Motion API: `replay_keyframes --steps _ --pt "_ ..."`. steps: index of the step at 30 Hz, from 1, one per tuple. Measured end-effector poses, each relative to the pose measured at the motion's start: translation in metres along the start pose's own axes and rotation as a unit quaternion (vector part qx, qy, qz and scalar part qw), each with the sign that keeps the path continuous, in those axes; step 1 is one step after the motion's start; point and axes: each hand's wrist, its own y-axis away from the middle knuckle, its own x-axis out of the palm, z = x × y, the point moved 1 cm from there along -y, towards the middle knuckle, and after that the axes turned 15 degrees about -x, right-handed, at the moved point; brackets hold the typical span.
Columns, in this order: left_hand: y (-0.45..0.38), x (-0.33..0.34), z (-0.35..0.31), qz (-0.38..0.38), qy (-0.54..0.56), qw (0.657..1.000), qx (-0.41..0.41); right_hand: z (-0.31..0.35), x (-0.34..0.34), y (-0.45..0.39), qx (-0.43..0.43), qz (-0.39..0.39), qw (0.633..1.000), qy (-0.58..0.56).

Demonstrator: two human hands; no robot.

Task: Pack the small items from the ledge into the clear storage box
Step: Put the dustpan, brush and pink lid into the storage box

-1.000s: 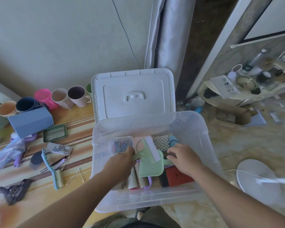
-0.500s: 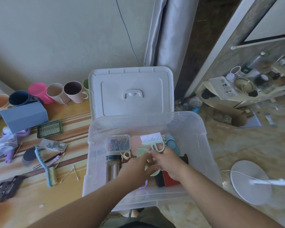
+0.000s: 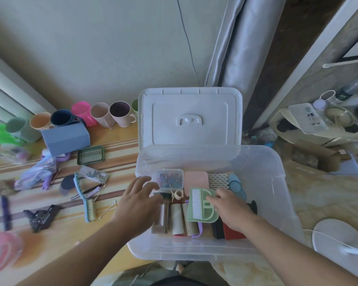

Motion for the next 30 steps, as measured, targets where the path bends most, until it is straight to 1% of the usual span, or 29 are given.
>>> replay_keyframes --steps 2,4,5,7,9,12,14,16,17,19,22,24,26,30 --pt "0.007 0.001 0.004 -0.008 0.032 0.999 -0.010 -0.001 0.003 -0.003 -0.017 0.007 0.999 0.047" --pt "0.011 -0.001 0.007 -0.022 0.074 0.997 -0.032 0.002 0.002 -0.005 -0.008 0.003 0.998 0.054" --pt "0.012 -0.002 0.009 -0.025 0.091 0.995 -0.043 0.006 0.001 -0.007 -0.004 -0.012 0.999 0.050" --pt "0.013 -0.005 0.017 -0.029 0.119 0.990 -0.070 0.019 -0.008 -0.013 -0.008 -0.079 0.996 0.037" --pt "0.015 -0.008 0.033 -0.033 0.139 0.984 -0.102 0.040 -0.022 -0.026 -0.023 -0.172 0.985 0.016" --pt "0.019 -0.006 0.070 -0.048 0.165 0.974 -0.150 0.085 -0.047 -0.057 -0.091 -0.280 0.956 -0.011" --pt "0.023 0.000 0.103 -0.051 0.160 0.968 -0.187 0.122 -0.063 -0.083 -0.131 -0.334 0.933 -0.017" --pt "0.031 0.008 0.139 -0.030 0.124 0.965 -0.227 0.160 -0.073 -0.109 -0.167 -0.377 0.911 -0.018" --pt "0.038 0.012 0.160 -0.014 0.109 0.963 -0.247 0.181 -0.076 -0.123 -0.185 -0.387 0.903 -0.018" --pt "0.053 0.021 0.202 0.021 0.092 0.954 -0.284 0.222 -0.071 -0.153 -0.211 -0.371 0.904 -0.024" --pt "0.085 0.033 0.260 0.075 0.072 0.939 -0.328 0.276 -0.043 -0.197 -0.211 -0.288 0.933 -0.039" --pt "0.106 0.039 0.294 0.098 0.068 0.926 -0.359 0.302 -0.016 -0.226 -0.172 -0.196 0.964 -0.051" --pt "0.129 0.043 0.328 0.124 0.050 0.911 -0.389 0.317 0.013 -0.252 -0.111 -0.111 0.986 -0.059" --pt "0.177 0.050 0.385 0.178 0.002 0.882 -0.437 0.326 0.066 -0.286 -0.013 0.002 0.997 -0.075"
